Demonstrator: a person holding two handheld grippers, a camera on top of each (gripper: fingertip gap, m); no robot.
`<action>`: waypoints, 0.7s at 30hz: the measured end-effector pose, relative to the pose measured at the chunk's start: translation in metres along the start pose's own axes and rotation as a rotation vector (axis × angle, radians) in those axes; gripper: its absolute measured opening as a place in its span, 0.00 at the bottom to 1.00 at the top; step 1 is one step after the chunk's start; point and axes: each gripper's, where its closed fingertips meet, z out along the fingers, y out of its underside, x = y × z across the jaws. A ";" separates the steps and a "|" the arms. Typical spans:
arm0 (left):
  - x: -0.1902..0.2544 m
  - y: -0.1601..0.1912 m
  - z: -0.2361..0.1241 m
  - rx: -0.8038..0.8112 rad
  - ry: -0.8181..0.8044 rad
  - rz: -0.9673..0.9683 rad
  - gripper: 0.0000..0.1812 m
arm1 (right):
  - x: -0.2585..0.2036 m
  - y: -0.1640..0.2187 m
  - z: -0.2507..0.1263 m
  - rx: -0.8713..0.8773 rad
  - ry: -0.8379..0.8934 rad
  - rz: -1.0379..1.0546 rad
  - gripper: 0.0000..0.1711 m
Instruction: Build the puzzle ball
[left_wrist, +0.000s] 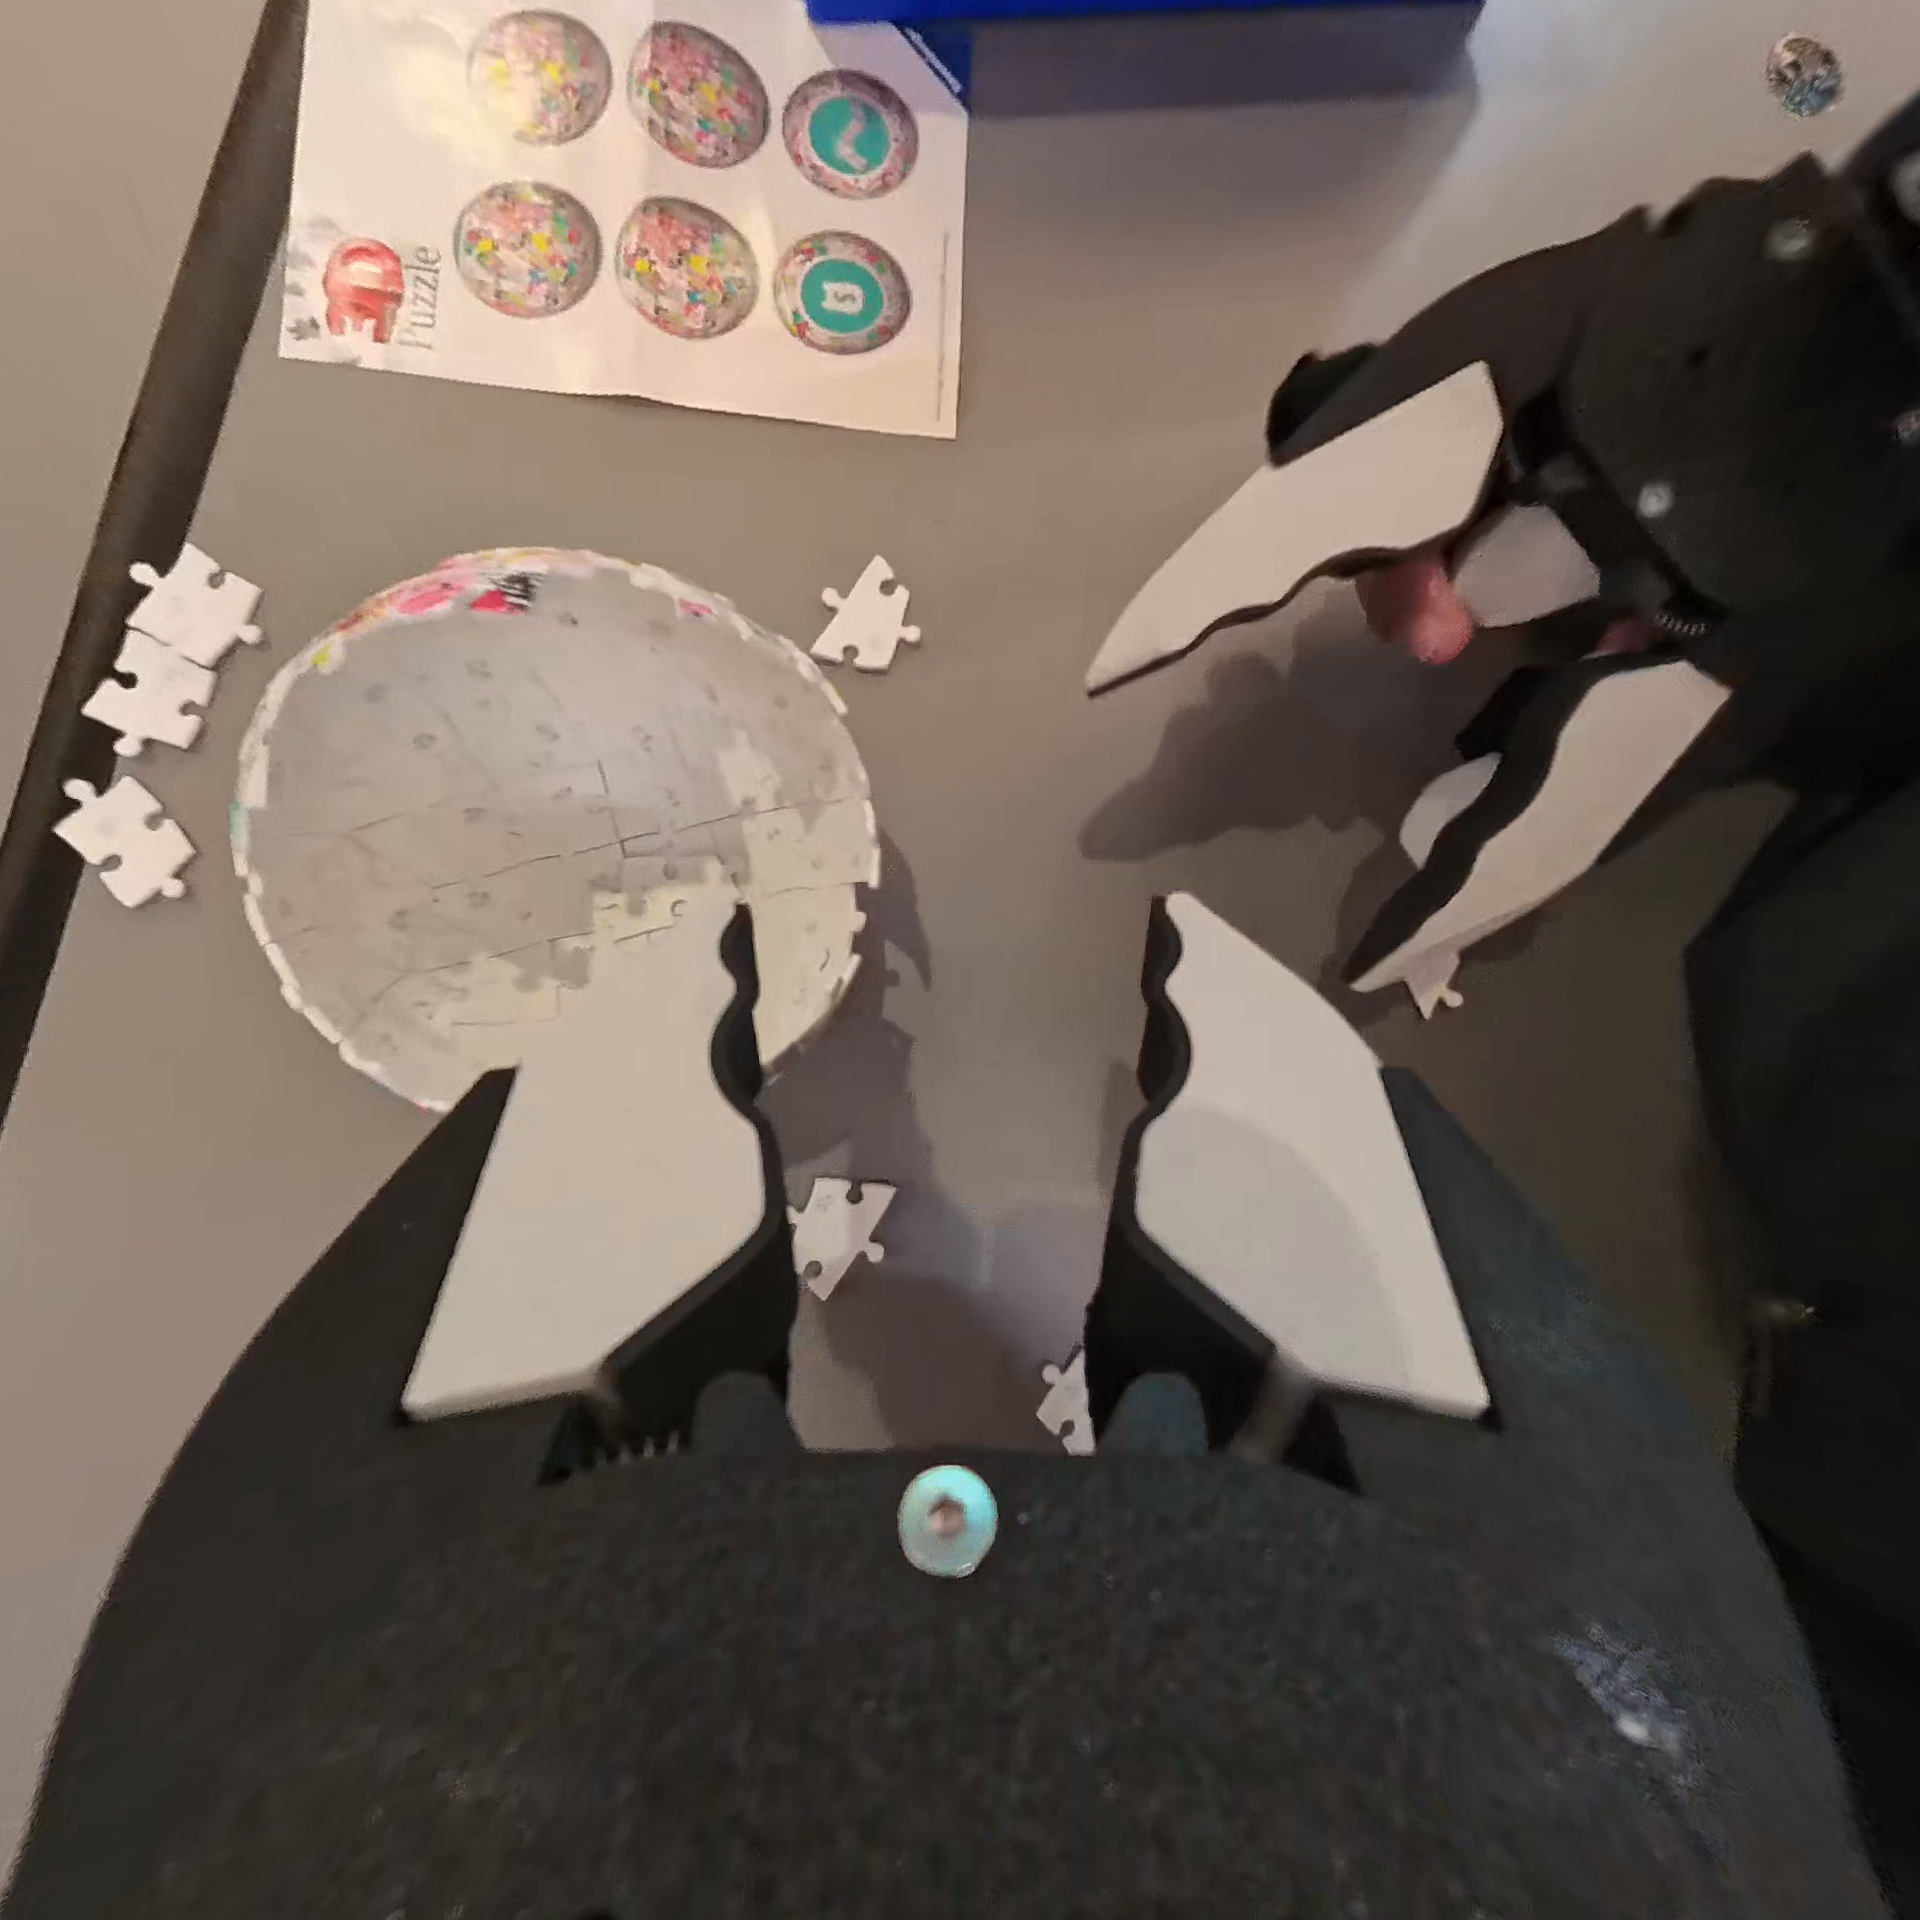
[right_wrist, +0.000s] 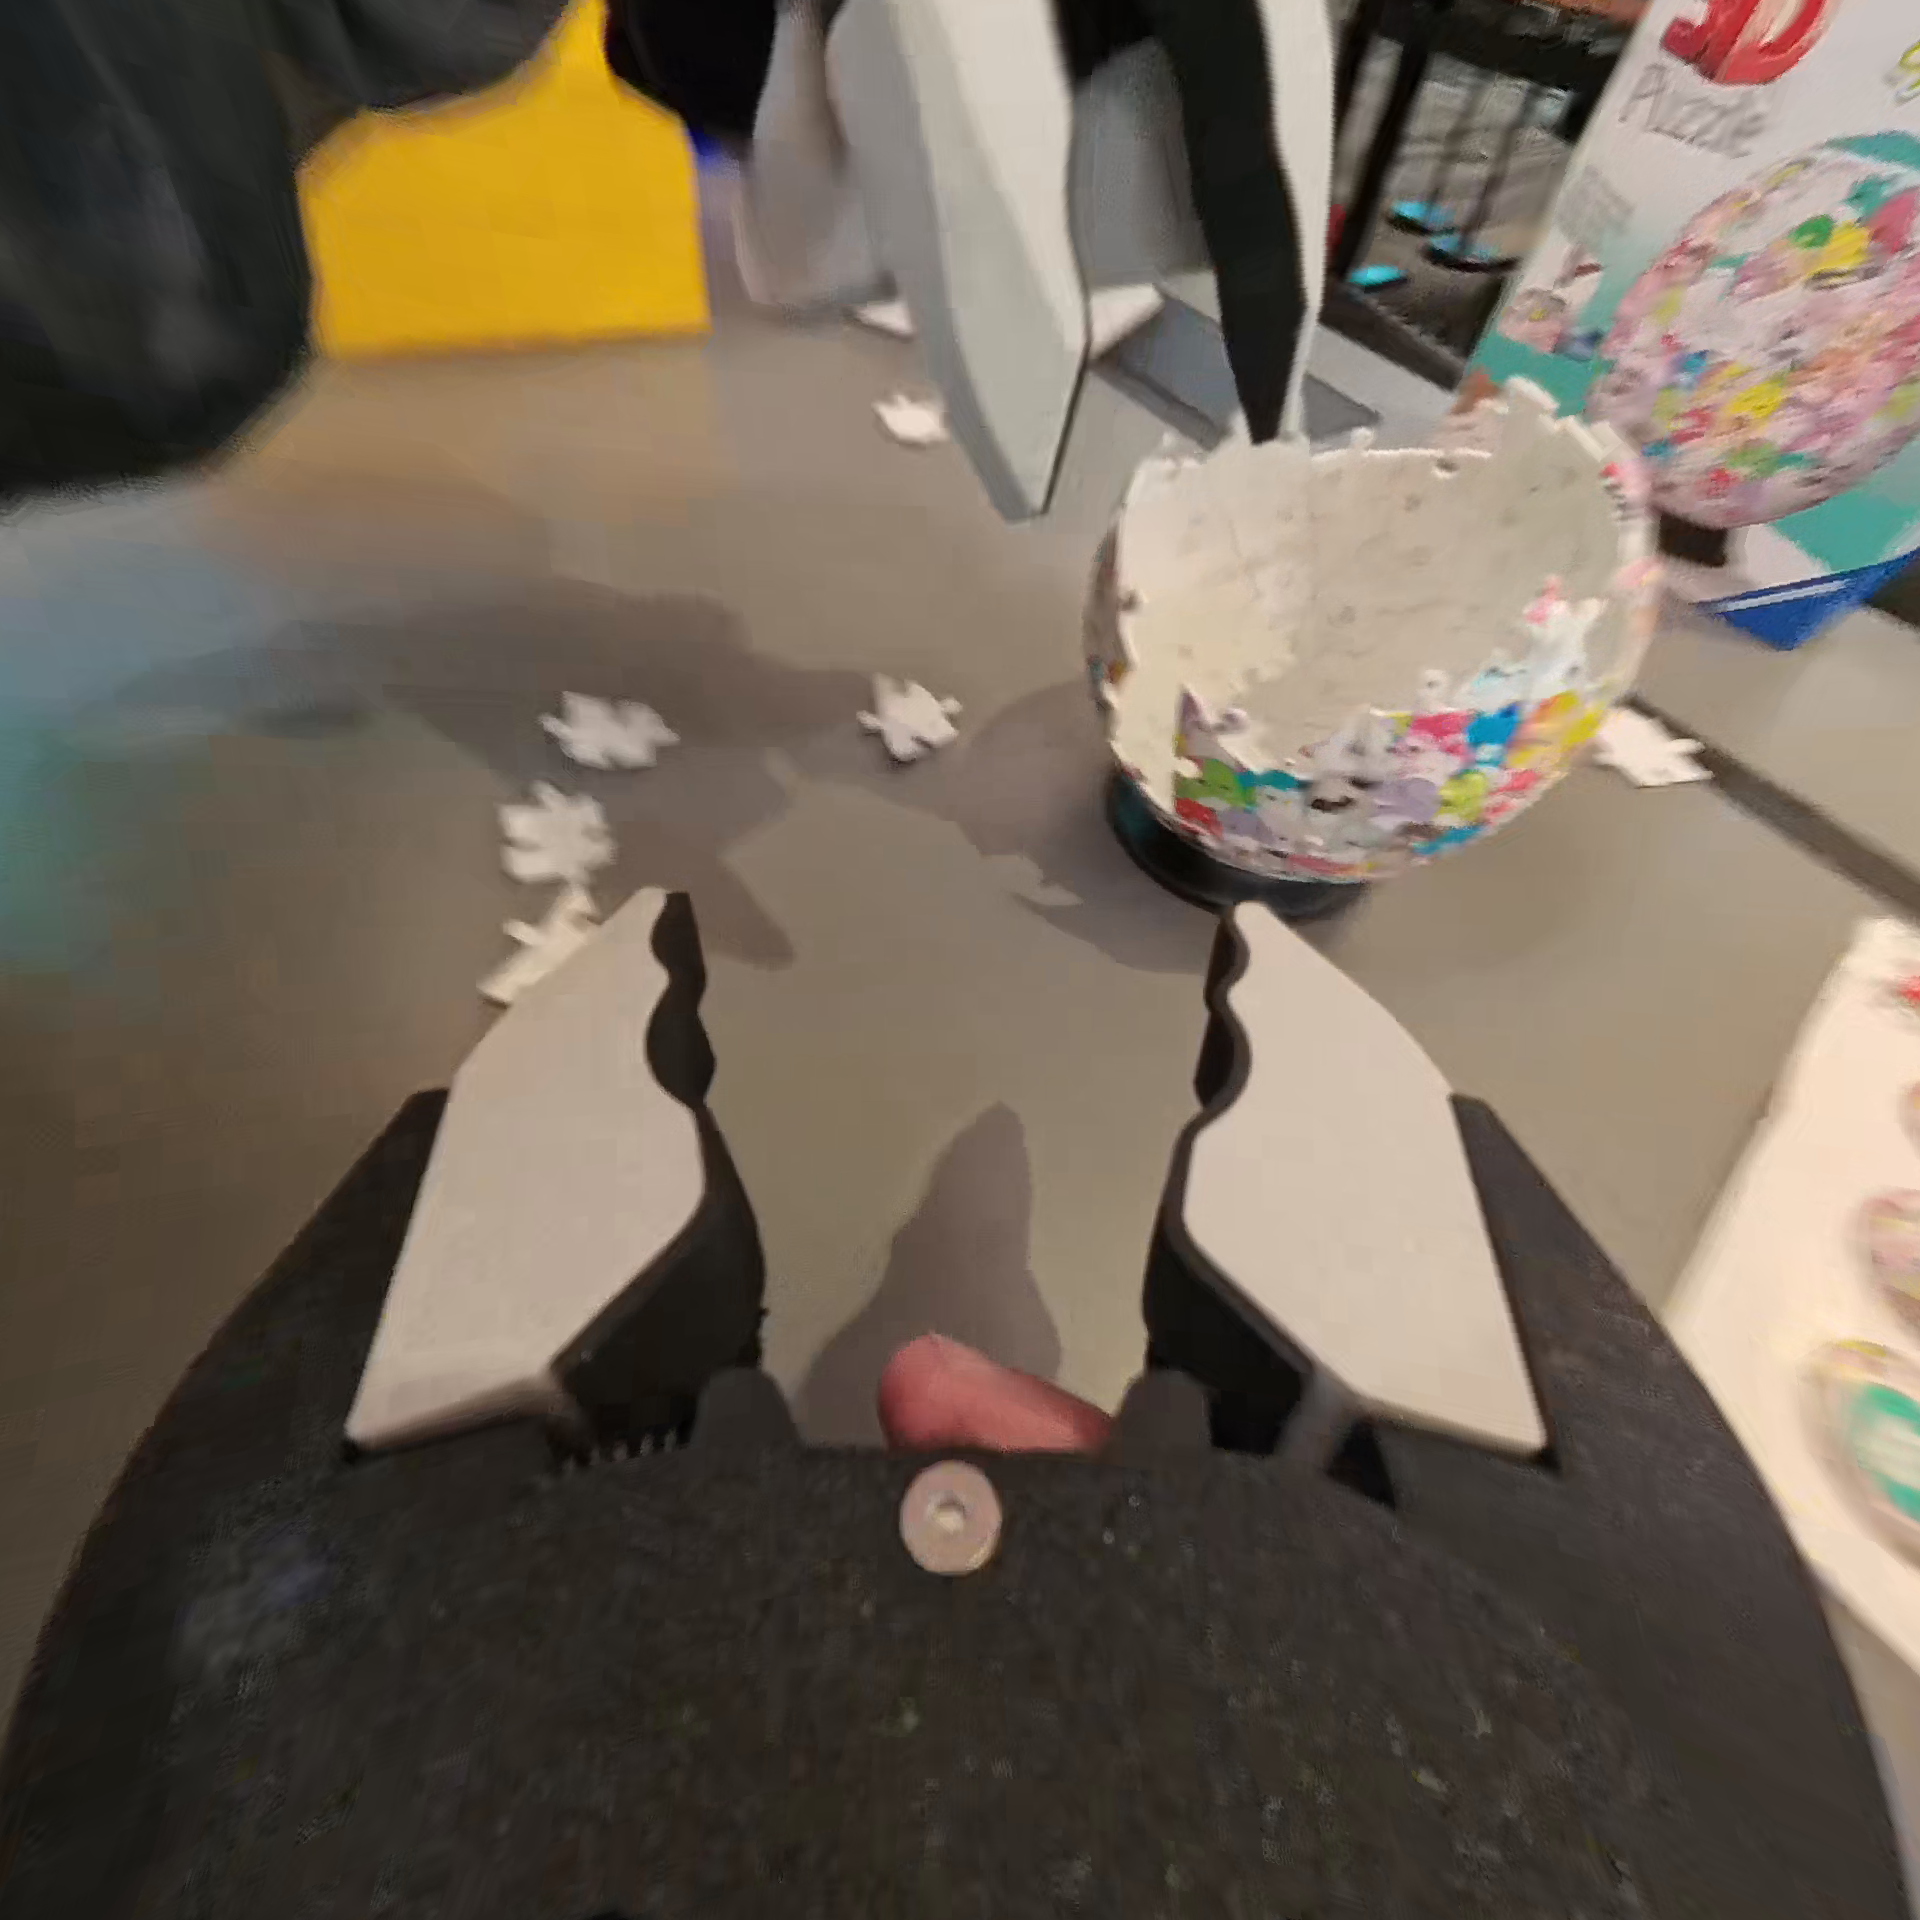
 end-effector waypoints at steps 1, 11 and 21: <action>0.000 0.002 -0.003 0.009 -0.014 0.004 0.39 | -0.010 -0.007 0.000 0.053 -0.082 0.081 0.54; -0.007 0.025 -0.029 0.319 -0.156 -0.068 0.38 | -0.009 -0.041 -0.022 0.318 -0.476 0.562 0.40; -0.046 0.034 -0.029 0.531 -0.553 -0.197 0.17 | 0.022 -0.032 0.009 -0.107 0.000 0.029 0.51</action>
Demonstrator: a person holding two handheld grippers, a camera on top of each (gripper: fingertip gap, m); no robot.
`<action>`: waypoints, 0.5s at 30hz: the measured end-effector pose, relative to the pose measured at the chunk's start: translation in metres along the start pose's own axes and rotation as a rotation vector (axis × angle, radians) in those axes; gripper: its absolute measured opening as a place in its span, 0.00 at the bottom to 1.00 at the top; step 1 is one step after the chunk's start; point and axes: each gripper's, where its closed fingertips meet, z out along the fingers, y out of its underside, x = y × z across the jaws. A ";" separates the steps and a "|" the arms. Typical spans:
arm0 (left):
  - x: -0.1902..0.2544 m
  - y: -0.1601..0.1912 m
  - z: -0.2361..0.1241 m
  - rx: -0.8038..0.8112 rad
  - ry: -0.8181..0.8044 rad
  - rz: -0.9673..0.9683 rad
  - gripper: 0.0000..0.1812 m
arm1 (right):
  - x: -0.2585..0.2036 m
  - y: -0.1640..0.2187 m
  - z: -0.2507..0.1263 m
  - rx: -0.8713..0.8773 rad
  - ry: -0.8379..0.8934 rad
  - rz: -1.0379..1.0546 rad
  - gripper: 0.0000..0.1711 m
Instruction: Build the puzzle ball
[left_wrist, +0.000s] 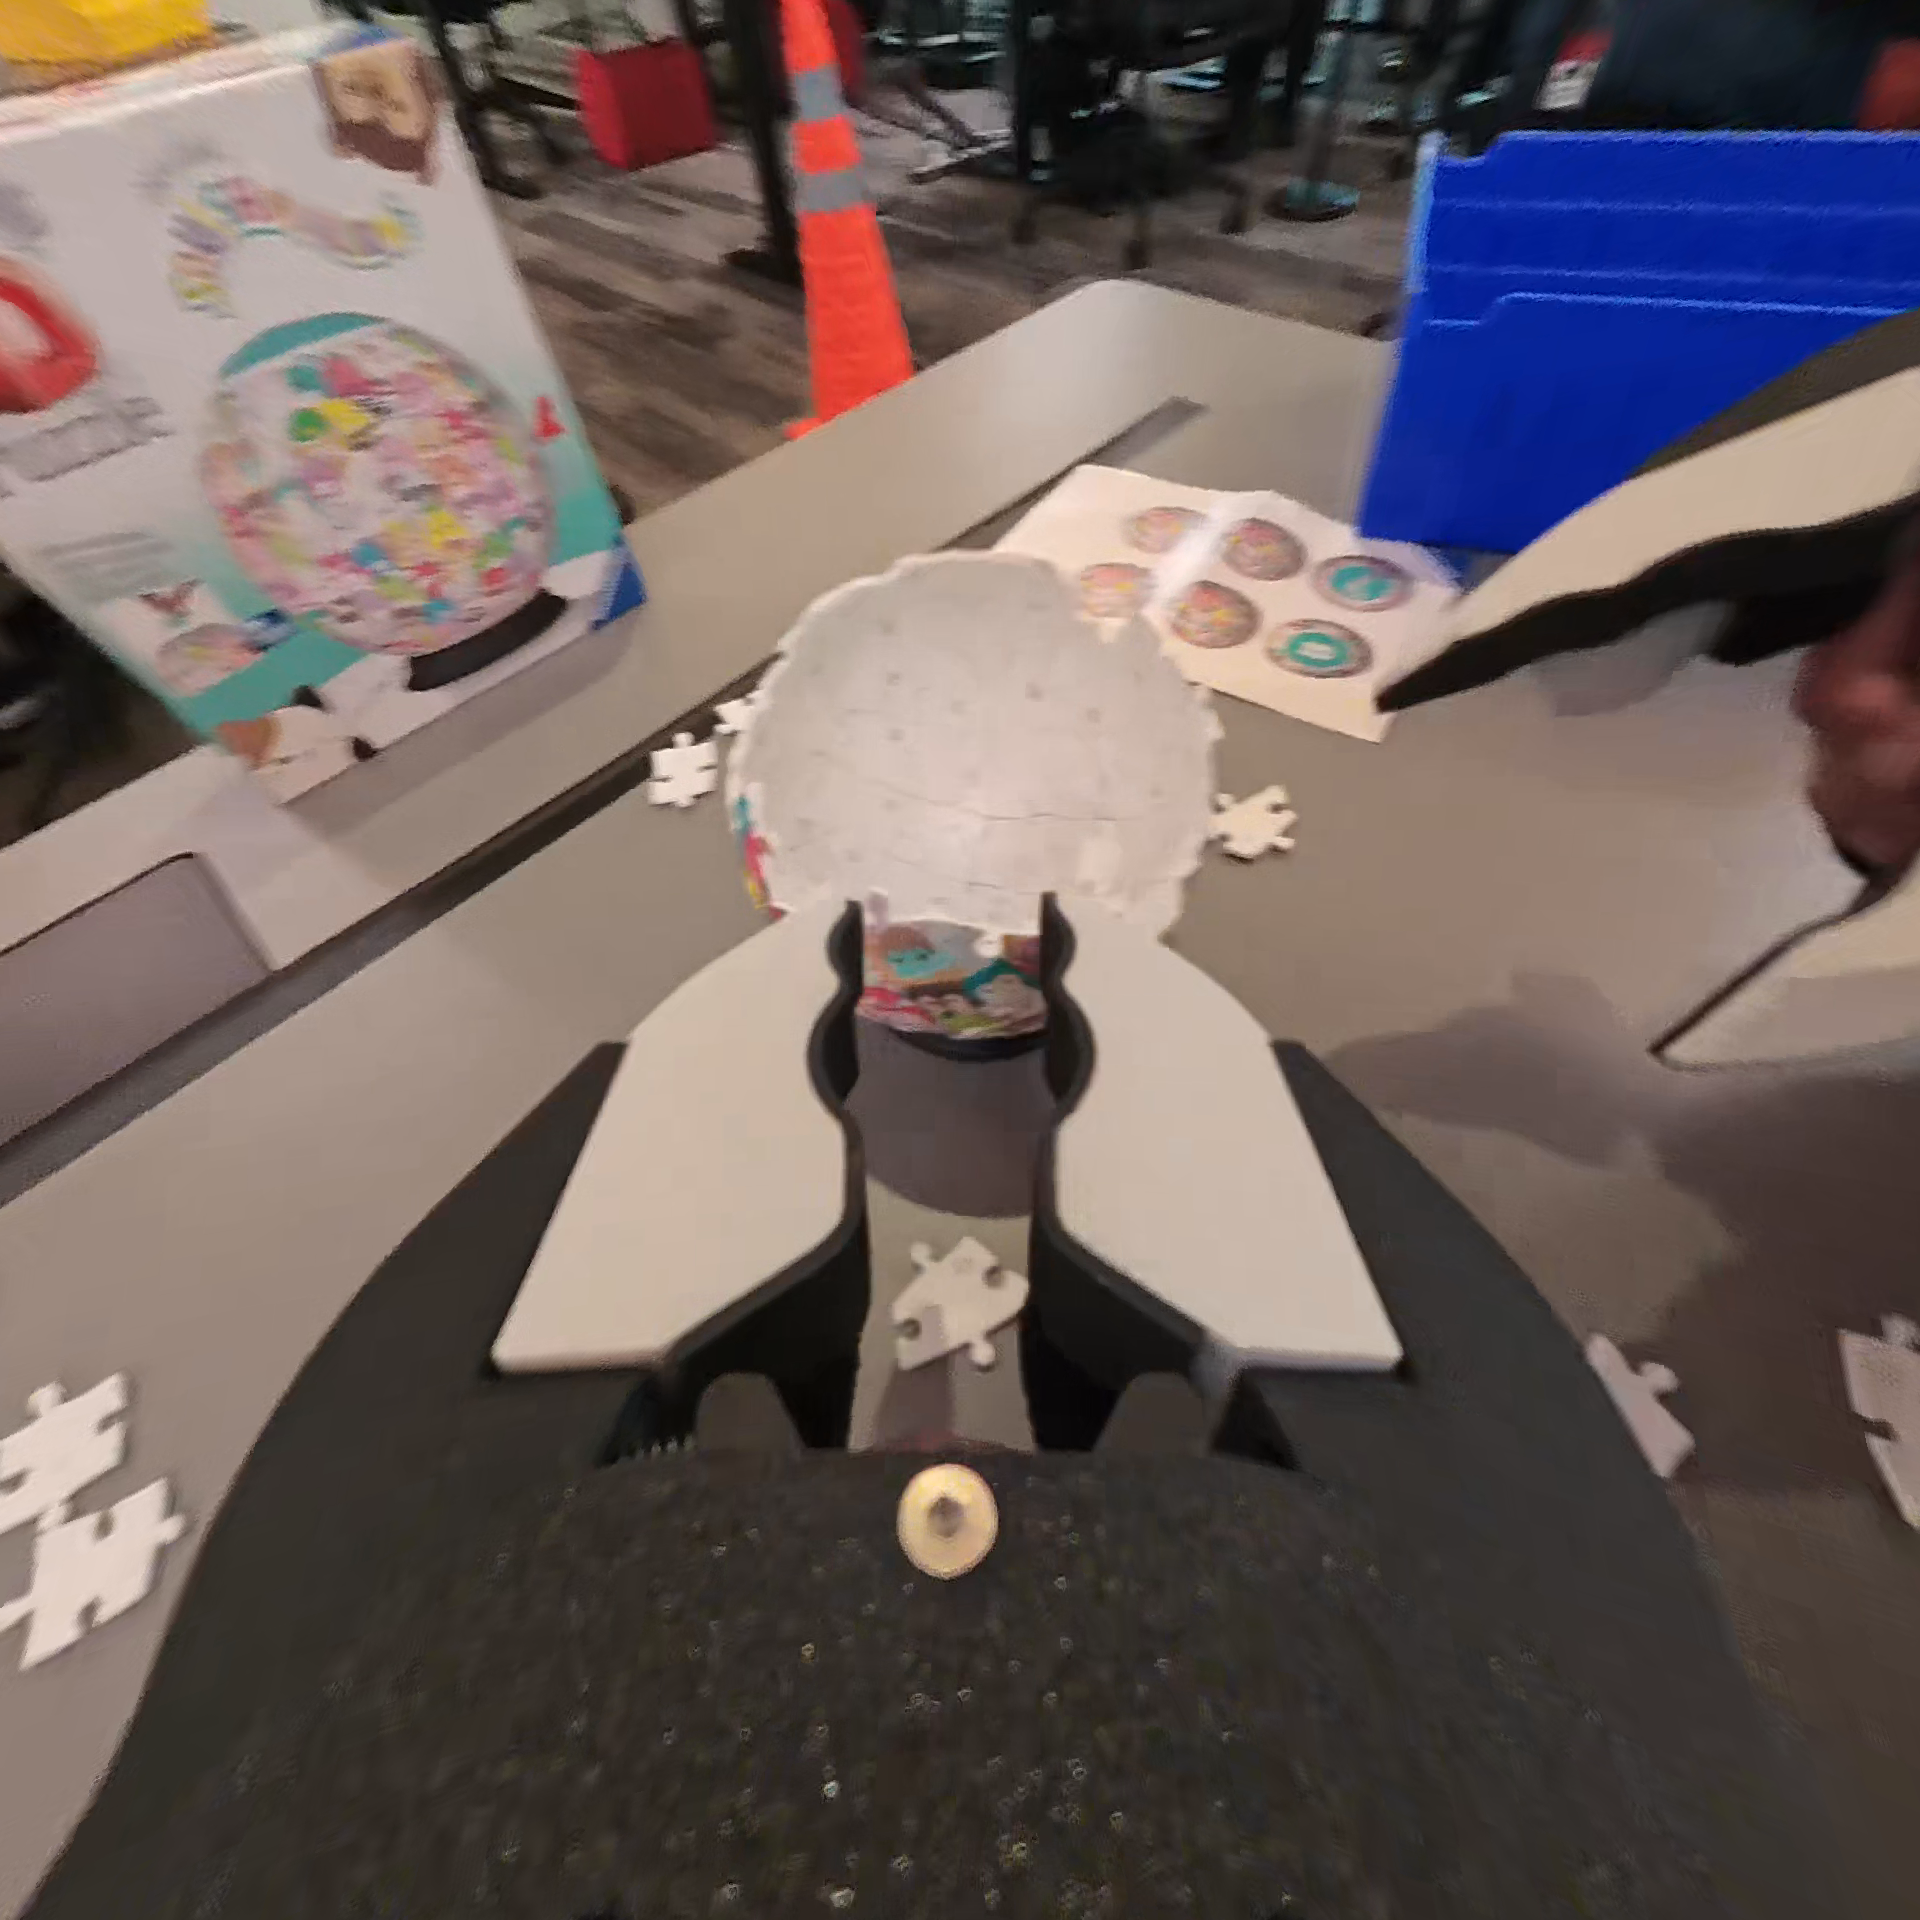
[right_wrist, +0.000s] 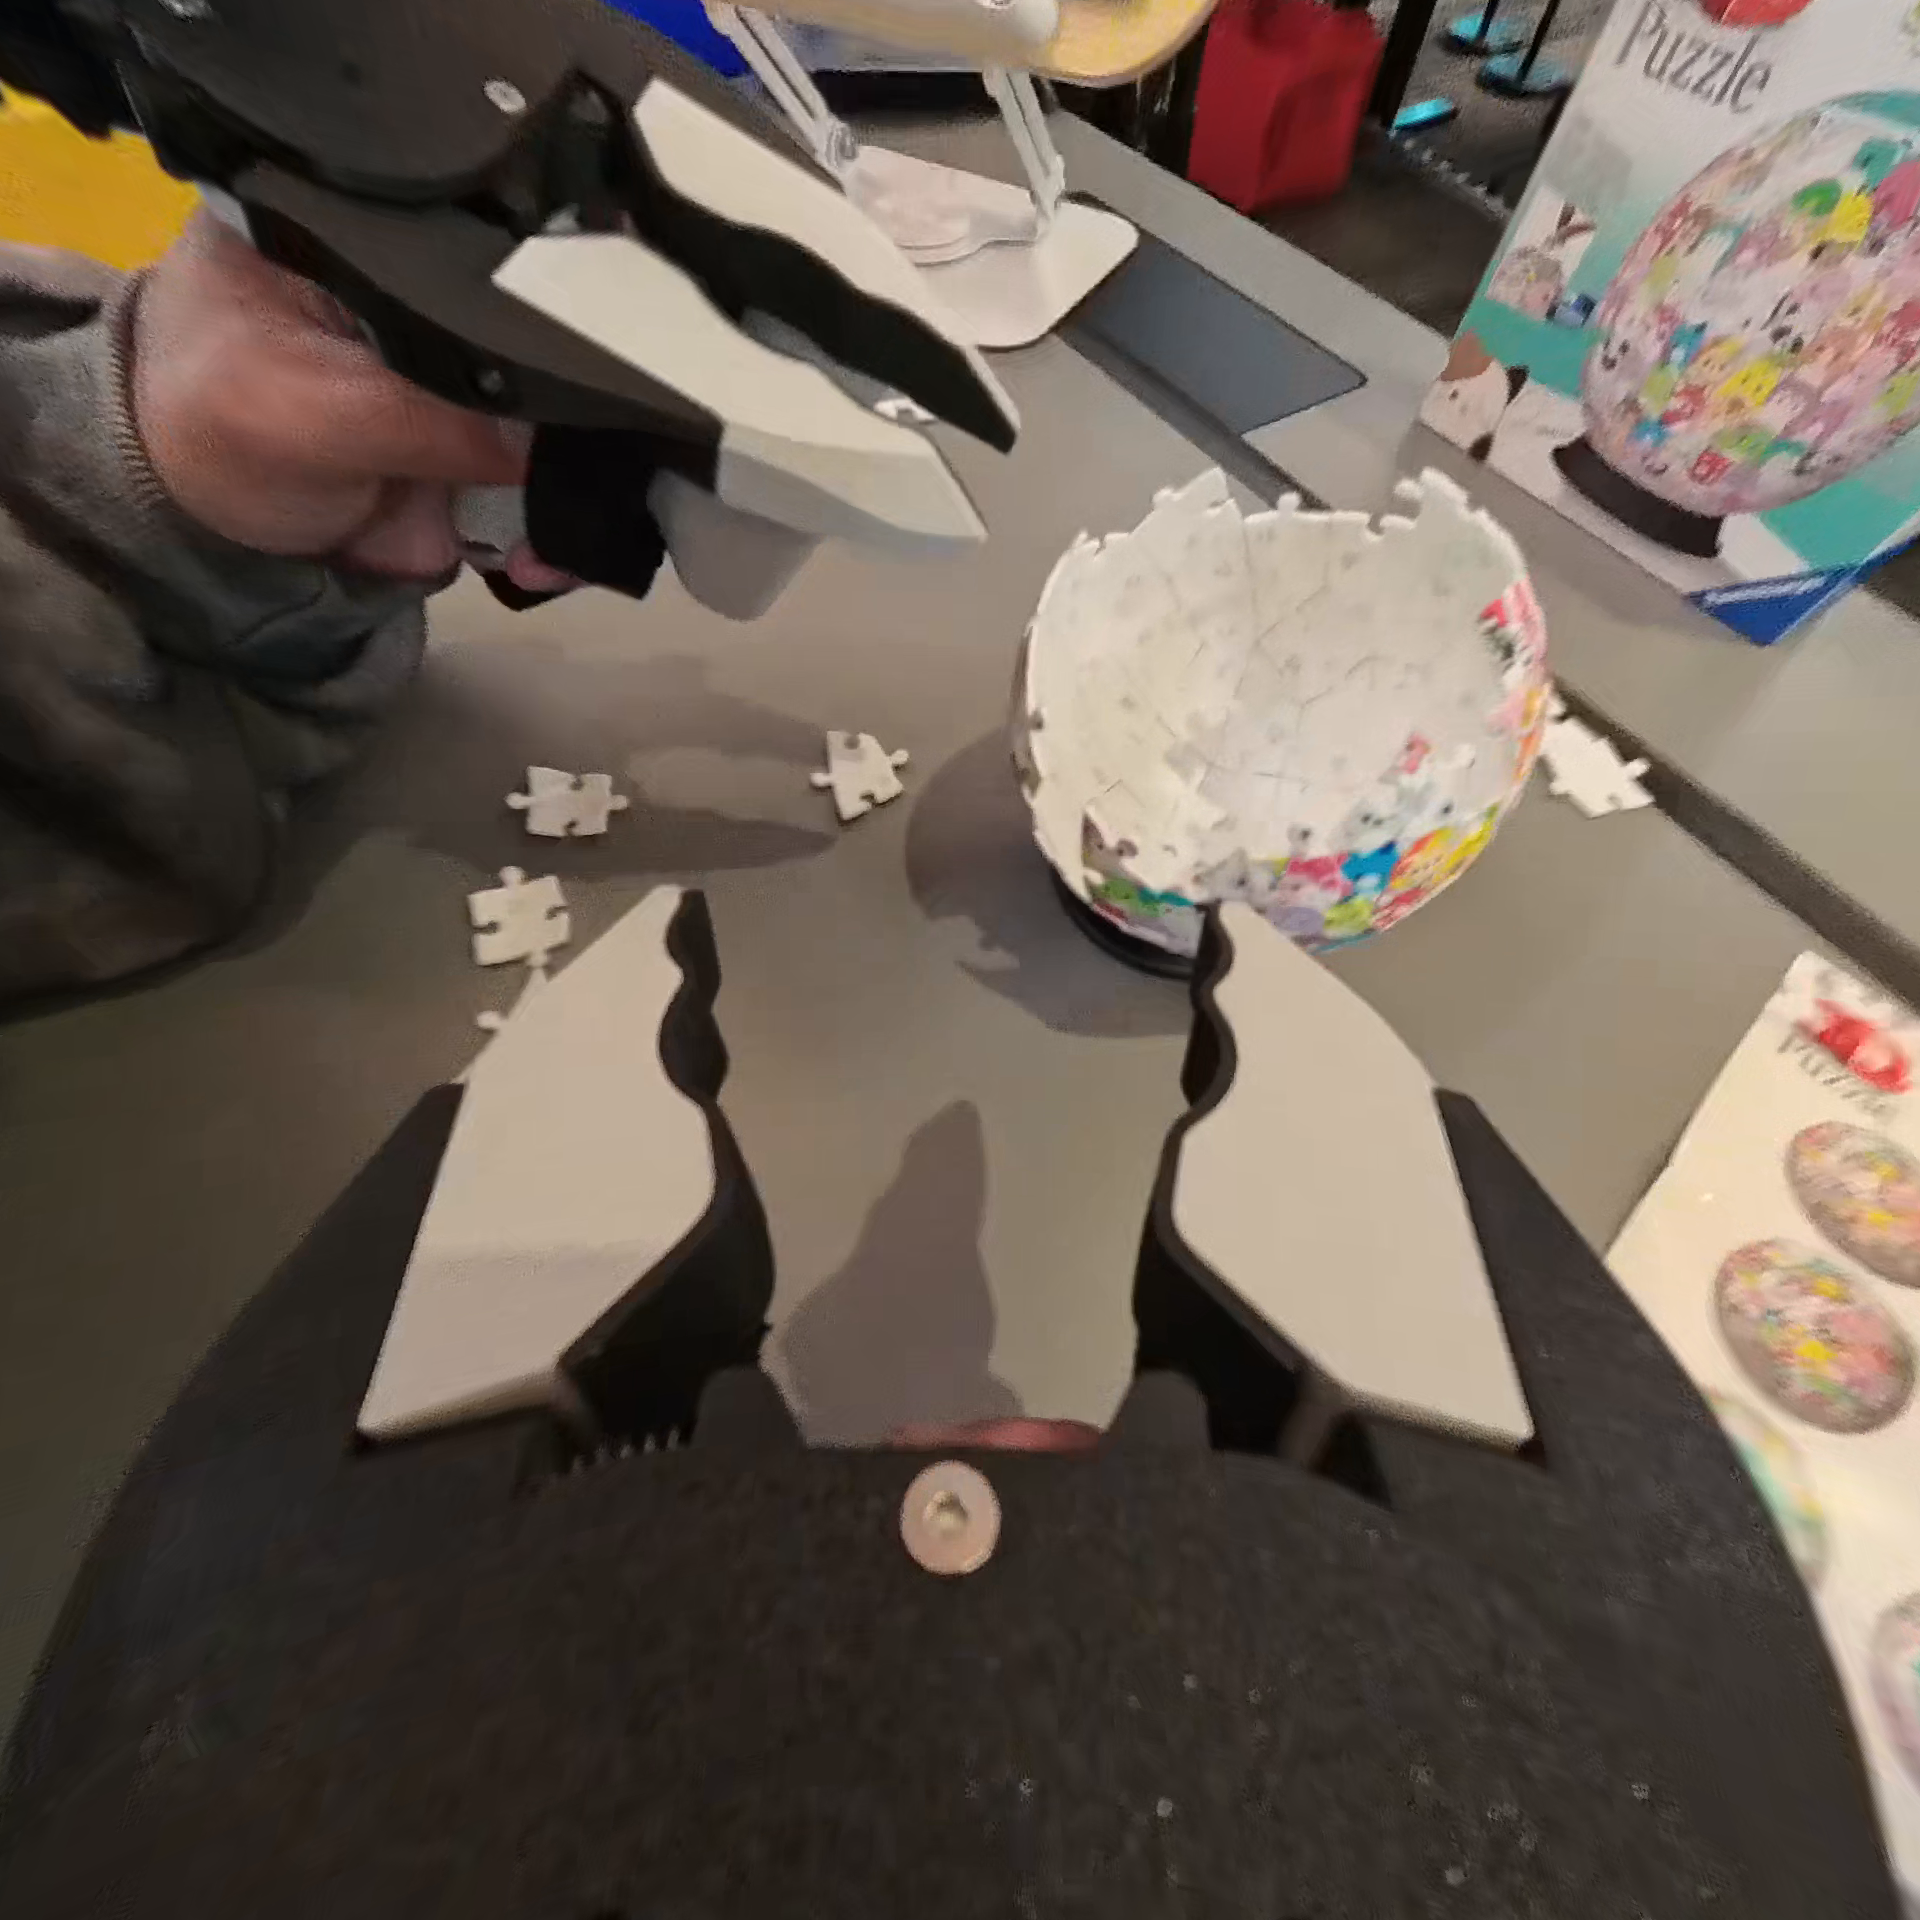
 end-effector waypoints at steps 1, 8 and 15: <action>-0.003 -0.002 0.001 0.007 -0.005 -0.003 0.16 | 0.005 -0.003 0.002 0.009 0.026 -0.038 0.51; -0.018 -0.012 0.011 0.026 -0.012 -0.024 0.11 | 0.054 -0.023 0.009 0.039 0.054 -0.065 0.39; -0.011 -0.003 0.028 0.001 0.100 -0.053 0.06 | 0.081 -0.027 0.023 0.063 -0.023 -0.064 0.37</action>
